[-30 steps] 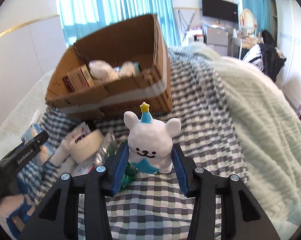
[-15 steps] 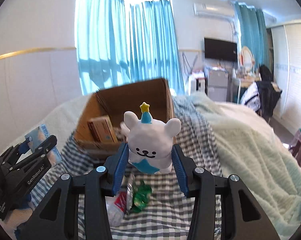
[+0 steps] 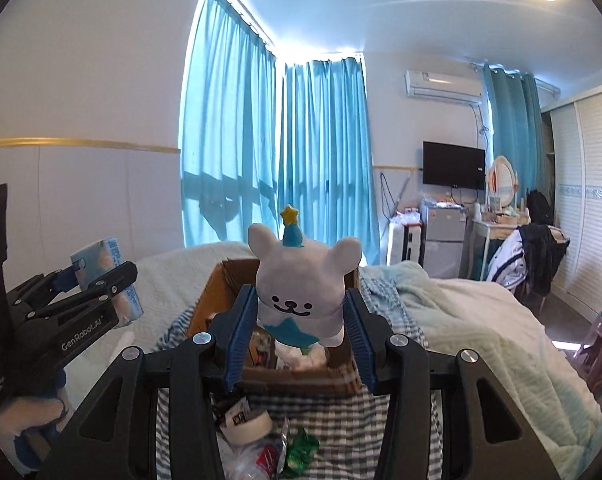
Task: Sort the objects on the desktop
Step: 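Carry both items over the box and open both grippers to drop them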
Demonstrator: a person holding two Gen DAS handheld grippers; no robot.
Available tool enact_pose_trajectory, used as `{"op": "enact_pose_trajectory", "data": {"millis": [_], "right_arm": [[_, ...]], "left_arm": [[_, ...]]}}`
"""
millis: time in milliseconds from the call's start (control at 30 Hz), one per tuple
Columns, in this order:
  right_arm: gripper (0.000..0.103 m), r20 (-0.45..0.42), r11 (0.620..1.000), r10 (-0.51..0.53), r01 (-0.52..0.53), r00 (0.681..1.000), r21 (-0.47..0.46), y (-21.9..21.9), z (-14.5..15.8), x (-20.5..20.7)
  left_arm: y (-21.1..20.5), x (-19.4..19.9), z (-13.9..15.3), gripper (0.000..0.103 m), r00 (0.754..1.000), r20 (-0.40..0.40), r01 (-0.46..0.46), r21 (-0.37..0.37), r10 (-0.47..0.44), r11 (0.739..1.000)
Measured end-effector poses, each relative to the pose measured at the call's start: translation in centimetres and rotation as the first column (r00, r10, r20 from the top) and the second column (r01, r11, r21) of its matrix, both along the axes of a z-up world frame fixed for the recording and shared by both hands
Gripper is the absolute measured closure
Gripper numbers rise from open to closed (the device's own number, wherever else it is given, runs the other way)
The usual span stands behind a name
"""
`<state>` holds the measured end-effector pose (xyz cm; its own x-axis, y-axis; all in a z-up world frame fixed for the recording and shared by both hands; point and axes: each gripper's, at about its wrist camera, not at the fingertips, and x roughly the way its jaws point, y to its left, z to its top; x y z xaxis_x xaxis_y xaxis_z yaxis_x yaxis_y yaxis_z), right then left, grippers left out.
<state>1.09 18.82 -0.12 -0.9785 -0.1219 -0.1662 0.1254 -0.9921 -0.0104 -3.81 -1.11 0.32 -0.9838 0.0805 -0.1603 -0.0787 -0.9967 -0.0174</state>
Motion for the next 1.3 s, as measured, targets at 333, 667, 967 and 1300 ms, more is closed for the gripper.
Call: {"op": "enact_pose_trajectory", "data": {"millis": [333, 667, 967, 1300], "right_arm": [[0.059, -0.03, 0.999, 0.042, -0.042, 0.999, -0.006, -1.8, 1.9, -1.9], [0.059, -0.033, 0.998, 0.068, -0.068, 0.997, 0.014, -1.6, 1.8, -6.9], [0.059, -0.005, 0.996, 0.087, -0.087, 0.996, -0.024, 0.0, 0.9, -11.8], [0.059, 0.075, 0.996, 0.089, -0.088, 0.993, -0.012, 0.4, -4.1, -17.7]], "left_arm": [[0.2, -3.2, 2.0, 0.048, 0.999, -0.001, 0.042, -0.048, -0.042, 0.998], [1.4, -8.5, 3.0, 0.048, 0.995, 0.015, 0.097, -0.033, -0.096, 0.995], [2.2, -13.6, 1.2, 0.048, 0.993, 0.061, 0.105, -0.019, -0.104, 0.994], [1.8, -19.3, -5.5, 0.048, 0.97, 0.193, 0.14, 0.037, -0.145, 0.989]]}}
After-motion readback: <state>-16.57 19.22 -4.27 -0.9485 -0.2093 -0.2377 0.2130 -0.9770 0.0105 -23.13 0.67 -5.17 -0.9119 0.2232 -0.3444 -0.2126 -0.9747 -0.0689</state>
